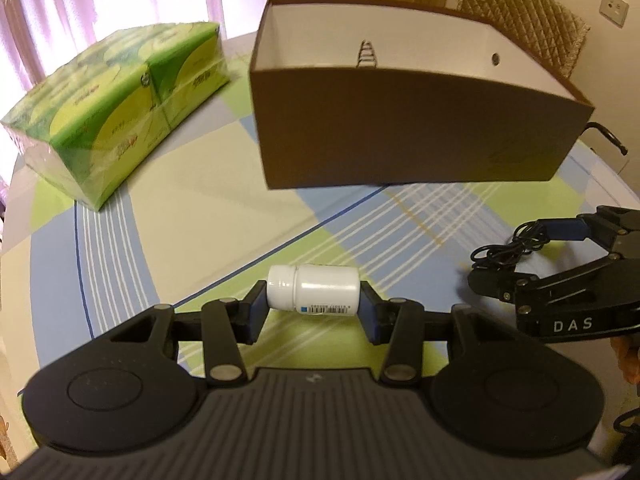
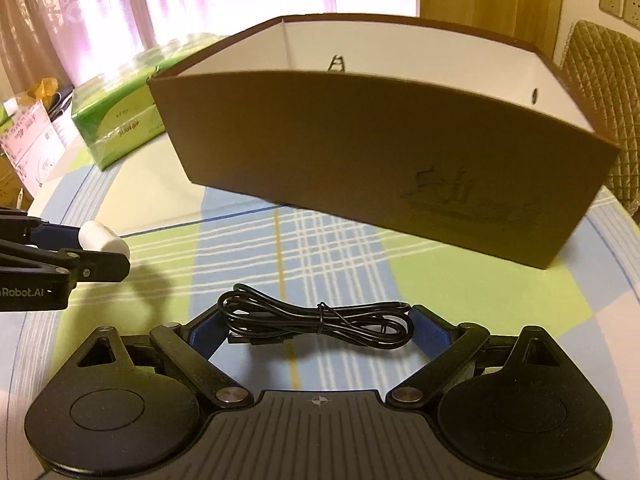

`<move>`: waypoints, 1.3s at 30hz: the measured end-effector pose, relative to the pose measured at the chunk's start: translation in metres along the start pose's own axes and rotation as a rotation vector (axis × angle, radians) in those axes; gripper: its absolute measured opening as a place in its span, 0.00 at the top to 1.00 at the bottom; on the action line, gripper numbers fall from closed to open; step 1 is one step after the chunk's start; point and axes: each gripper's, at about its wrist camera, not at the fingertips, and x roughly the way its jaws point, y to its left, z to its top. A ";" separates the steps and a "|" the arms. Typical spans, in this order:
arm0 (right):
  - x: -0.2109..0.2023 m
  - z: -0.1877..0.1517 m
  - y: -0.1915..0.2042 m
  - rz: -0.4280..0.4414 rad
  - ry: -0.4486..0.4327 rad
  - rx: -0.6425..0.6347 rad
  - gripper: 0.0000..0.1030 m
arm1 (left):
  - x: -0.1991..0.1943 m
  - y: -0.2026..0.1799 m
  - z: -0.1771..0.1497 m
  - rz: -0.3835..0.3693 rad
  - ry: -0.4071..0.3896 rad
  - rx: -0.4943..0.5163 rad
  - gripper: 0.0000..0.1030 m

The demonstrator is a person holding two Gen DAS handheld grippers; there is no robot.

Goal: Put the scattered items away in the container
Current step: 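Carry pill bottle and black cable over the brown box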

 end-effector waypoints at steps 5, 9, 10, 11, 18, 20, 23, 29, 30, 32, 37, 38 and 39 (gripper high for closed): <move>-0.018 -0.003 -0.008 0.017 -0.011 -0.027 0.06 | -0.014 -0.016 0.002 -0.006 -0.023 0.000 0.60; -0.031 -0.007 -0.015 0.027 -0.024 -0.048 0.06 | -0.025 -0.030 0.002 -0.012 -0.037 0.002 0.60; -0.033 -0.008 -0.017 0.029 -0.026 -0.051 0.06 | -0.028 -0.033 0.002 -0.014 -0.040 0.003 0.60; -0.036 -0.008 -0.019 0.032 -0.028 -0.054 0.06 | -0.030 -0.036 0.002 -0.014 -0.043 0.004 0.60; -0.048 -0.009 -0.032 0.056 -0.037 -0.062 0.06 | -0.039 -0.055 0.003 -0.017 -0.046 0.015 0.60; -0.052 -0.008 -0.034 0.061 -0.046 -0.072 0.06 | -0.040 -0.060 0.004 -0.017 -0.044 0.018 0.60; -0.057 -0.005 -0.038 0.072 -0.057 -0.086 0.06 | -0.040 -0.065 0.005 -0.017 -0.044 0.020 0.60; -0.067 0.001 -0.048 0.109 -0.074 -0.097 0.06 | -0.044 -0.081 0.013 -0.017 -0.063 0.022 0.60; -0.069 0.001 -0.050 0.118 -0.078 -0.100 0.06 | -0.045 -0.083 0.015 -0.017 -0.068 0.021 0.60; -0.074 0.003 -0.053 0.135 -0.083 -0.106 0.06 | -0.047 -0.087 0.018 -0.016 -0.077 0.019 0.60; -0.088 0.011 -0.061 0.180 -0.105 -0.129 0.06 | -0.052 -0.096 0.029 -0.013 -0.098 0.019 0.60; -0.091 0.014 -0.063 0.189 -0.113 -0.134 0.06 | -0.053 -0.098 0.031 -0.011 -0.102 0.020 0.60; -0.094 0.016 -0.066 0.197 -0.121 -0.139 0.06 | -0.054 -0.100 0.034 -0.010 -0.107 0.022 0.60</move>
